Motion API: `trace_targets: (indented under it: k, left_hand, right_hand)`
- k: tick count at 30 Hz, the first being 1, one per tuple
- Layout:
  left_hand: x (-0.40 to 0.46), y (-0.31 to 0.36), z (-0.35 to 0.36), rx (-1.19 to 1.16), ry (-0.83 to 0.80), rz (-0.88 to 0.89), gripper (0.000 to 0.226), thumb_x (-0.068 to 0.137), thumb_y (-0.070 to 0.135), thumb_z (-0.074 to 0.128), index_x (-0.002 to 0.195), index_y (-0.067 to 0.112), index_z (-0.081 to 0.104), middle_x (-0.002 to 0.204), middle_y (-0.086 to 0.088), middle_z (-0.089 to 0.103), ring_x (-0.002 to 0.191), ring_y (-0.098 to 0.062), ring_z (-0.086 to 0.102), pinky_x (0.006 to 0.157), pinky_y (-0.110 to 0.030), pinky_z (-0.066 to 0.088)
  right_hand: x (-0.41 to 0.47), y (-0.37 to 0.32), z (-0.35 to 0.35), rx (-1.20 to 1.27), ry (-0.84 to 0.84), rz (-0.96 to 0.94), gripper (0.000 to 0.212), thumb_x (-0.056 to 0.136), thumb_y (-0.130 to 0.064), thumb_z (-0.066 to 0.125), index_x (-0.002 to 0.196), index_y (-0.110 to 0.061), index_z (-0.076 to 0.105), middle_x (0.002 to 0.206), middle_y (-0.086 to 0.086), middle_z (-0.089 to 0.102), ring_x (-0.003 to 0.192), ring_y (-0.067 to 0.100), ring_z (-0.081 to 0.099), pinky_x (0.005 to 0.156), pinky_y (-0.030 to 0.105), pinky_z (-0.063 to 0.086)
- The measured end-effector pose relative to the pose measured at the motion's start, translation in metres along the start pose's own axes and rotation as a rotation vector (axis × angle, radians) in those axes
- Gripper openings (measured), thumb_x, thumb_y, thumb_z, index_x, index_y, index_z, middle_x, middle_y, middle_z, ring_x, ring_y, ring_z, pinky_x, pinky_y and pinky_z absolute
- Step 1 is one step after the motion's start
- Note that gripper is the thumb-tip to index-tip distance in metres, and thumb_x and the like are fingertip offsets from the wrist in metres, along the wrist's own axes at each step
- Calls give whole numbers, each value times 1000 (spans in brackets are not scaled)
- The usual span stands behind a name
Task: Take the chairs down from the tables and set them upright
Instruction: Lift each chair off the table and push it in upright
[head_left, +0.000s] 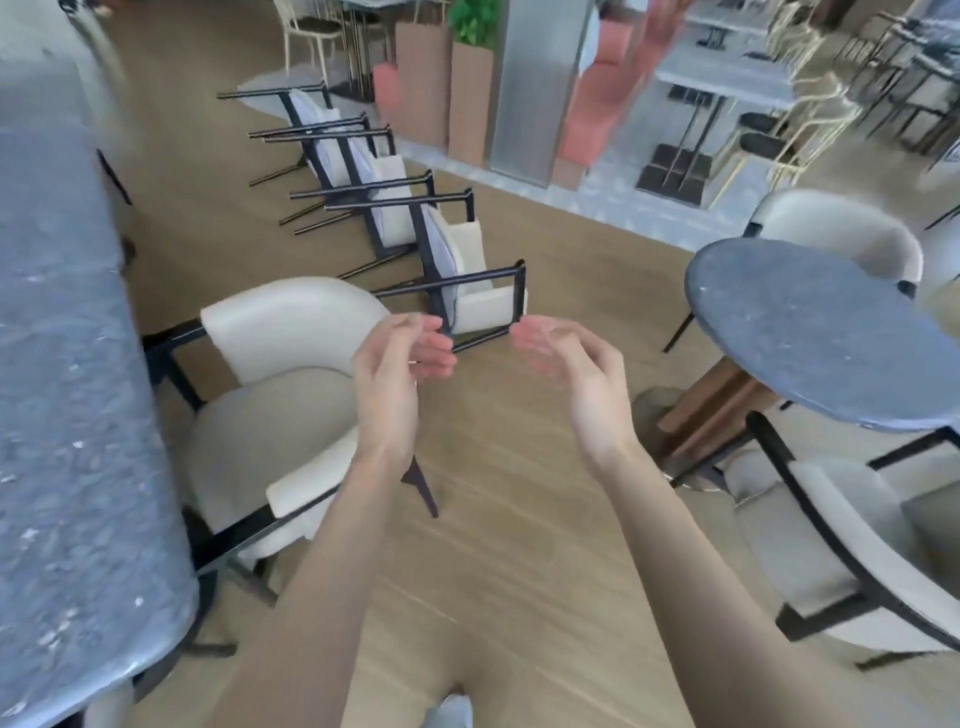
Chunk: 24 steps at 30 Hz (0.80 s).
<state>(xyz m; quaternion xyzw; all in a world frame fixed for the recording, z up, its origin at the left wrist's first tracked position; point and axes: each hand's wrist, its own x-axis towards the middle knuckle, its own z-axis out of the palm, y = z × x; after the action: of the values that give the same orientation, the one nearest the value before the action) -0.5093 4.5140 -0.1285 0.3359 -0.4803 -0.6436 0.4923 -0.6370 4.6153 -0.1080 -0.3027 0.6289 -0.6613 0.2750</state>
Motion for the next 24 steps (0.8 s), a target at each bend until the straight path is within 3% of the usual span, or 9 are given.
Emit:
trace_targets:
  k: [4,7,11,14,21,24]
  left_hand:
    - [89,-9,76,42,-63,80,25,97,14,47,88,7,70,70,-4,69,69,-23,65,67,-32,56]
    - [156,-43,120,88,-67,73,26,100,9,45,92,5,70,76,-7,71,73,-27,66,71,-33,56]
    - [247,-103,180,131,6,32,27,102,9,45,102,5,72,97,-14,74,96,-37,69,88,-44,57]
    - [311,-122,231,133,90,-3,29,103,10,45,103,11,74,103,-7,76,104,-30,70,97,-49,55]
    - [483,-127,363,83,178,51,28,92,23,52,94,26,80,108,-9,76,106,-29,71,91,-41,57]
    - [561,-165,402,53,212,34,27,92,21,52,95,20,79,109,-14,75,104,-31,71,91,-42,56]
  right_hand:
    - [115,-1,-53,58,53,-52,27,89,-25,53,100,-16,76,109,7,78,111,24,70,104,43,51]
    - [202,18,-88,89,80,-62,29,87,-25,51,98,-17,77,107,7,78,109,24,71,96,36,55]
    - [343,56,-130,169,93,-44,35,87,-23,50,104,-6,76,104,13,78,106,29,71,85,32,60]
    - [446,64,-147,168,33,9,38,87,-22,50,107,-1,73,104,13,78,105,29,72,88,40,60]
    - [671,41,-160,128,-150,21,31,85,-26,53,100,-11,76,102,7,79,103,25,73,91,39,58]
    - [761,61,-175,105,-189,6,24,89,-22,54,95,-16,77,103,7,78,104,26,72,93,41,57]
